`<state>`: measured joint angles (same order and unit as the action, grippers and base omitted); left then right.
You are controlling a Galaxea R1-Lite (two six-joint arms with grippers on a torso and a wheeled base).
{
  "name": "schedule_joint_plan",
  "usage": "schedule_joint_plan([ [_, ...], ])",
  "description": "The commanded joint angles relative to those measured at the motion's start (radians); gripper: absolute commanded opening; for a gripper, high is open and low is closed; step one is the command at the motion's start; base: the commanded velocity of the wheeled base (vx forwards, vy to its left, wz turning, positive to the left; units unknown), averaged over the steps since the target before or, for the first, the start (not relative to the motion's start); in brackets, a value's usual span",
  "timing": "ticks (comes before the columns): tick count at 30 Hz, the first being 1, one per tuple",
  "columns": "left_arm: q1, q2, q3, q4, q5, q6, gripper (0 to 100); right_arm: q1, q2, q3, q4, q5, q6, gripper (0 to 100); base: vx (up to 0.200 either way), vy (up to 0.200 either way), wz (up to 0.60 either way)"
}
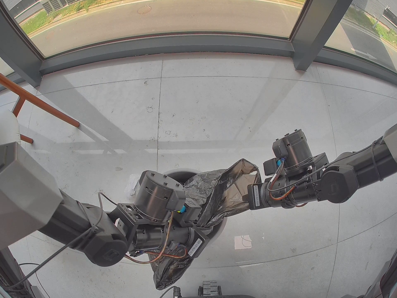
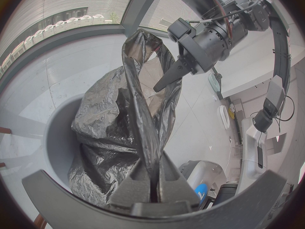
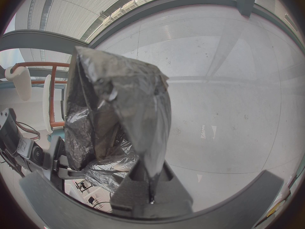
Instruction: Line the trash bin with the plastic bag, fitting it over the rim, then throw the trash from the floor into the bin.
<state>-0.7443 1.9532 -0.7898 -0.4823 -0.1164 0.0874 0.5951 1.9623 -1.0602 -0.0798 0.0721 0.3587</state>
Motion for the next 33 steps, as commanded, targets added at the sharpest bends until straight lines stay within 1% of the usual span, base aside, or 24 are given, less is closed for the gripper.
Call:
schedule_joint_plan([
  [1,-0.001,0.052,-0.026,-0.001,0.001,-0.002,100,0.002,0.013,0.000,0.000,0.000,0.000,0,0.000,0.000,0.00],
  [9,-0.001,0.078,-0.059,-0.007,0.004,-0.005,100,0.011,0.018,0.005,-0.017,-0.002,-0.011,0,0.000,0.000,0.00],
  [13,-0.001,0.087,-0.082,-0.005,0.009,-0.044,100,0.011,0.018,0.009,-0.034,-0.002,-0.009,0,0.000,0.000,0.00],
  [16,-0.001,0.089,-0.089,-0.005,0.009,-0.044,100,0.011,0.018,0.009,-0.034,-0.002,-0.007,0,0.000,0.000,0.00],
  [17,-0.001,0.119,-0.115,-0.005,0.023,-0.044,100,0.011,0.018,0.011,-0.034,-0.003,-0.007,0,0.000,0.000,0.00],
  [22,-0.004,0.154,-0.169,-0.005,0.044,-0.049,100,0.014,0.027,0.008,-0.037,-0.003,-0.007,0,0.000,0.000,0.00],
  [28,-0.007,0.184,-0.184,-0.005,0.047,-0.049,100,0.022,0.029,0.002,-0.038,-0.006,-0.007,0,0.000,0.000,0.00],
  [29,-0.007,0.188,-0.186,-0.005,0.047,-0.049,0,0.022,0.029,0.002,-0.037,-0.006,-0.009,0,0.000,0.000,0.00],
  [33,-0.004,0.207,-0.190,-0.012,0.053,-0.048,0,0.020,0.027,0.000,-0.038,-0.006,-0.009,0,0.000,0.000,0.00],
])
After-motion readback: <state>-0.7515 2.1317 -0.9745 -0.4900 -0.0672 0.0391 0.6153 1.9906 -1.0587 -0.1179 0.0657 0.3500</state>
